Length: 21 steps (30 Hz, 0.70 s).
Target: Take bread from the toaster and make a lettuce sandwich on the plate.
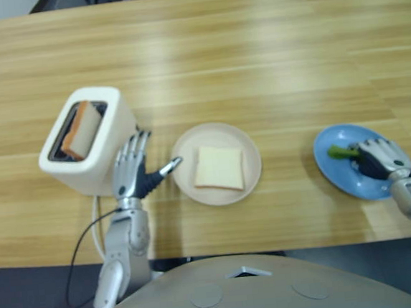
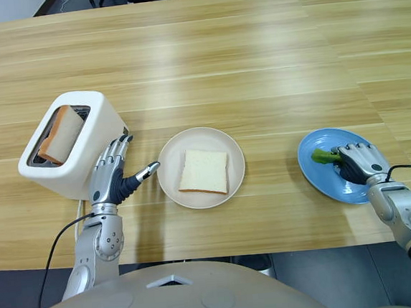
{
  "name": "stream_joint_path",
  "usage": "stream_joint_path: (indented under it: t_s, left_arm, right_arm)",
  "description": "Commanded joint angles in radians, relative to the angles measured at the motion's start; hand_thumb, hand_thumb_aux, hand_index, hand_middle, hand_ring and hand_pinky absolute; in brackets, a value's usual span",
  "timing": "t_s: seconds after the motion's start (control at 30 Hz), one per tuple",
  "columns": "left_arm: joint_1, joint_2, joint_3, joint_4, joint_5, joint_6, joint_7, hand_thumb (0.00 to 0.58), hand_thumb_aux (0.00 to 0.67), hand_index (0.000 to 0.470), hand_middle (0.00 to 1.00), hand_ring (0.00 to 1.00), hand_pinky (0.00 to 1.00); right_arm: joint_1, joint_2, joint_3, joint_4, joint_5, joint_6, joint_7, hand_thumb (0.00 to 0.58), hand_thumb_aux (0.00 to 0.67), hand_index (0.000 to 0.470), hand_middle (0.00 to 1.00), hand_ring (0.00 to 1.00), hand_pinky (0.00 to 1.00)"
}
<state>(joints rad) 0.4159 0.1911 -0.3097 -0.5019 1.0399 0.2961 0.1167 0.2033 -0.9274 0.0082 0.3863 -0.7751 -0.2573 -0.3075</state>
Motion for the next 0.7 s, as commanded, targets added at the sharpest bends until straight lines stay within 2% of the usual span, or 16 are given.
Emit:
stream_joint_path:
  t_s: [0.03, 0.2, 0.37, 0.53, 0.7]
  left_arm:
    - [0.008, -0.005, 0.009, 0.017, -0.001, -0.004, 0.006, 0.0, 0.0, 0.0, 0.0, 0.0, 0.0]
    - [0.012, -0.009, 0.016, 0.015, -0.002, -0.007, 0.014, 0.0, 0.0, 0.0, 0.0, 0.0, 0.0]
    - [0.012, -0.011, 0.022, 0.016, -0.005, -0.011, 0.02, 0.0, 0.0, 0.0, 0.0, 0.0, 0.0]
    - [0.005, -0.015, 0.029, 0.023, -0.01, -0.014, 0.022, 0.0, 0.0, 0.0, 0.0, 0.0, 0.0]
    - [-0.014, -0.02, 0.033, 0.037, -0.013, -0.016, 0.02, 0.0, 0.0, 0.0, 0.0, 0.0, 0.0]
  right_arm:
    - [0.028, -0.026, -0.099, -0.166, 0.035, 0.027, -0.003, 0.58, 0.67, 0.46, 1.0, 1.0, 1.0]
    - [0.036, -0.001, -0.179, -0.398, 0.053, 0.078, 0.063, 0.58, 0.67, 0.46, 1.0, 1.0, 1.0]
    - [0.006, 0.063, -0.166, -0.584, 0.058, 0.116, 0.155, 0.58, 0.67, 0.46, 1.0, 1.0, 1.0]
    - [-0.084, 0.203, -0.002, -0.657, 0.036, 0.109, 0.243, 0.58, 0.67, 0.46, 1.0, 1.0, 1.0]
    - [-0.175, 0.364, 0.208, -0.569, -0.019, 0.072, 0.283, 0.58, 0.67, 0.46, 1.0, 1.0, 1.0]
